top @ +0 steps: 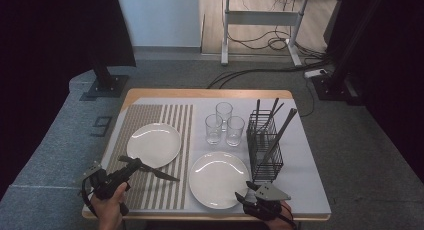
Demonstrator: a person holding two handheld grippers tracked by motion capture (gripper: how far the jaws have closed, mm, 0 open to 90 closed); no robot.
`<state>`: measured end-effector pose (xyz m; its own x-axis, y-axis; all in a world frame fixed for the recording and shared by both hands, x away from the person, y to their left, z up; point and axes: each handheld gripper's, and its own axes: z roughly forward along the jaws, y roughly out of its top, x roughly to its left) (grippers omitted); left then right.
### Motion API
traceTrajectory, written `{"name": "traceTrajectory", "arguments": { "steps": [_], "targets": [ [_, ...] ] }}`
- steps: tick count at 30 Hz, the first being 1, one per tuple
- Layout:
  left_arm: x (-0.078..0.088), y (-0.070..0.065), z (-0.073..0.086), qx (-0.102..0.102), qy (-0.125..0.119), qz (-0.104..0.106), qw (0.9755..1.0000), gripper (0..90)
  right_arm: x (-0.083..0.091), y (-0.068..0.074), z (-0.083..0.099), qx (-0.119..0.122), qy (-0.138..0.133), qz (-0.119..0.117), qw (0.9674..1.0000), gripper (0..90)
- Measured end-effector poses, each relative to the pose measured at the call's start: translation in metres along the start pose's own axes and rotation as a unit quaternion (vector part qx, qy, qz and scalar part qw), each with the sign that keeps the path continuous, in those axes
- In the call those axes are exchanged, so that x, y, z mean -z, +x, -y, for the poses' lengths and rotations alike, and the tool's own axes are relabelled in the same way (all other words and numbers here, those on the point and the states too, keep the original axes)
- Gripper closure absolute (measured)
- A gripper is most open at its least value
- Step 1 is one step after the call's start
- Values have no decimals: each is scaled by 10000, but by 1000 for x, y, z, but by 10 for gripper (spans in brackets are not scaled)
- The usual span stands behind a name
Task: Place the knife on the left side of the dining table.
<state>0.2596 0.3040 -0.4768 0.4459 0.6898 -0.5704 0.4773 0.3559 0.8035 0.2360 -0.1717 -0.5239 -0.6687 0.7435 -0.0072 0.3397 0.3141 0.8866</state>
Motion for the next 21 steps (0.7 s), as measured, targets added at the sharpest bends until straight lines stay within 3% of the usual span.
{"name": "traceTrajectory", "arguments": {
  "steps": [3, 12, 21],
  "targets": [
    [3, 3, 1, 123, -27, 42, 9999, 840, 0, 0, 0, -12, 3, 8, 10000, 429],
    [7, 3, 3, 58, -32, 59, 10000, 840, -1, 2, 1, 15, 37, -30, 10000, 429],
    [6, 15, 7, -16, -208, 267, 9994, 817, -3, 2, 0, 46, 39, -54, 10000, 429]
  ]
}}
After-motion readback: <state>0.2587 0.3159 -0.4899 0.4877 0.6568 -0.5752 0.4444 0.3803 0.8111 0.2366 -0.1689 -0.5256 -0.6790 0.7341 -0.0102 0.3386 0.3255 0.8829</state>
